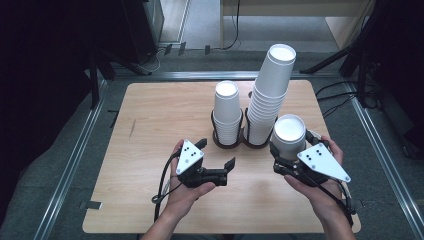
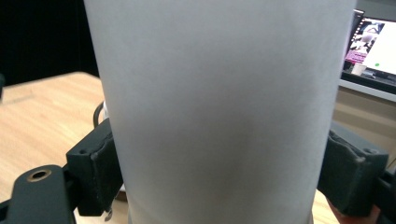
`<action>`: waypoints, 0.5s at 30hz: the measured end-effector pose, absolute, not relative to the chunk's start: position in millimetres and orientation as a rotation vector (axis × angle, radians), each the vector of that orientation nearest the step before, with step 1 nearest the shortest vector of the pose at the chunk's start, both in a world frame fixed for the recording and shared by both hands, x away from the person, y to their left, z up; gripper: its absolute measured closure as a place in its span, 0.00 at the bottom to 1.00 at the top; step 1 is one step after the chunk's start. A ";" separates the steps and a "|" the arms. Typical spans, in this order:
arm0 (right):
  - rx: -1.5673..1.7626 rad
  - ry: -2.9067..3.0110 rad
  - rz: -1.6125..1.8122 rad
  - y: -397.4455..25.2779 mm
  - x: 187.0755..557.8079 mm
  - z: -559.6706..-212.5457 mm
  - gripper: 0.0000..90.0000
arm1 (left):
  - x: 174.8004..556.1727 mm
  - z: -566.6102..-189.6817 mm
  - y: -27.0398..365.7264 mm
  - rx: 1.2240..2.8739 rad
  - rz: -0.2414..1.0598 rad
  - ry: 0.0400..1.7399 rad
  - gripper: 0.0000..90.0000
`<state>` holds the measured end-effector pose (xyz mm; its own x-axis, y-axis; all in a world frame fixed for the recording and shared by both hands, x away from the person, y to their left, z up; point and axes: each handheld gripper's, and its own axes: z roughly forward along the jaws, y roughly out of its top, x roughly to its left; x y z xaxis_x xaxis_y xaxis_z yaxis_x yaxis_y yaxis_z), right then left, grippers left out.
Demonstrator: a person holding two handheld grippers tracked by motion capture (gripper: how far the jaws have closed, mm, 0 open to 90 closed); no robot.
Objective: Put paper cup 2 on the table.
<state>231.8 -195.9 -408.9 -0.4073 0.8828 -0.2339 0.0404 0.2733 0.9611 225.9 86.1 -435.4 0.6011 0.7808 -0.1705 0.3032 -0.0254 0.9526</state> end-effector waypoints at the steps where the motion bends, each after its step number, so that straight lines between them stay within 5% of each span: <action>1: 0.854 1.691 1.243 -195.9 231.8 -408.9 0.16 | 224.5 -436.2 86.3 1.615 0.492 0.918 0.00; 15: 0.651 1.682 0.966 -175.6 232.4 -437.7 0.16 | 221.1 -434.6 88.4 1.618 0.451 0.899 0.00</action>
